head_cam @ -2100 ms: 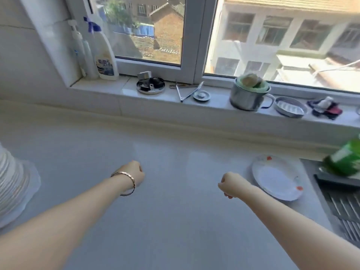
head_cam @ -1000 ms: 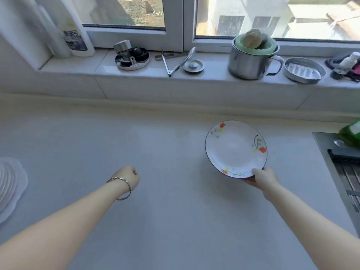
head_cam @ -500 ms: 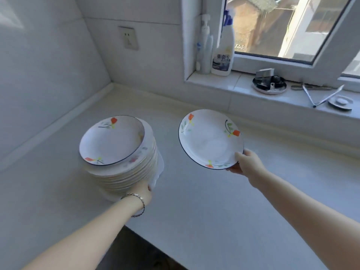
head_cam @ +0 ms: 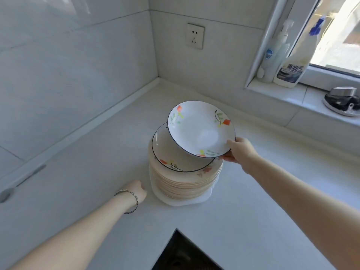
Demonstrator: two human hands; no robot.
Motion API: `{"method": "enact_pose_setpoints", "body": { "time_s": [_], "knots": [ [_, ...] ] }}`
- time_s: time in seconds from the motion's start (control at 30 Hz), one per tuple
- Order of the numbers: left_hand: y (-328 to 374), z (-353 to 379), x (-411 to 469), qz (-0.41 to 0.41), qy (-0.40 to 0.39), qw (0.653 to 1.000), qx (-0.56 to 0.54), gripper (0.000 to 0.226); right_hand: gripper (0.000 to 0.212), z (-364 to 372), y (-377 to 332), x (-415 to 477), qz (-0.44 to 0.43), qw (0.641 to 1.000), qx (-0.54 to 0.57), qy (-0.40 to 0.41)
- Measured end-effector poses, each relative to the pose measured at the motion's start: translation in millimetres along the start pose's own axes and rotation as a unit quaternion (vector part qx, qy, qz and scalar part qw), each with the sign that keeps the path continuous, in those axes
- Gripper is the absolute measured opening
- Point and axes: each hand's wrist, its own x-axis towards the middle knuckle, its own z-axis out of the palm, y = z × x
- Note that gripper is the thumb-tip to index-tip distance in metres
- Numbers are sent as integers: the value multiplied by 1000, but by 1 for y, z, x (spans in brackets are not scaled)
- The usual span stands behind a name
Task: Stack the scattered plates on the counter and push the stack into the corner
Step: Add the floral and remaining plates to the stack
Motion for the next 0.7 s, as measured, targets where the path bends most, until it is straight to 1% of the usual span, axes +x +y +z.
{"method": "enact_pose_setpoints", "body": {
  "time_s": [0.1, 0.23, 0.33, 0.43, 0.53, 0.7],
  "knots": [
    [-6, 0, 9, -13, 4, 1000, -27, 16, 34, 7, -6, 2, -10, 998, -59, -13],
    [-11, 4, 16, -28, -8, 997, -69, 23, 32, 11, -12, 1, -64, 974, -215, -31],
    [-8, 2, 20, -37, 4, 996, -78, 27, 32, 13, -11, 2, -71, 963, -256, -41],
    [-2, 3, 25, -33, 0, 995, -97, 27, 30, 14, -8, 2, -88, 943, -319, -26],
    [-1, 6, 29, -37, -1, 994, -107, 24, 29, 15, 0, 1, -117, 908, -401, 2],
    [0, 3, 28, -53, 4, 993, -108, 22, 30, 23, 6, 9, -147, 873, -463, 47]
  ]
}}
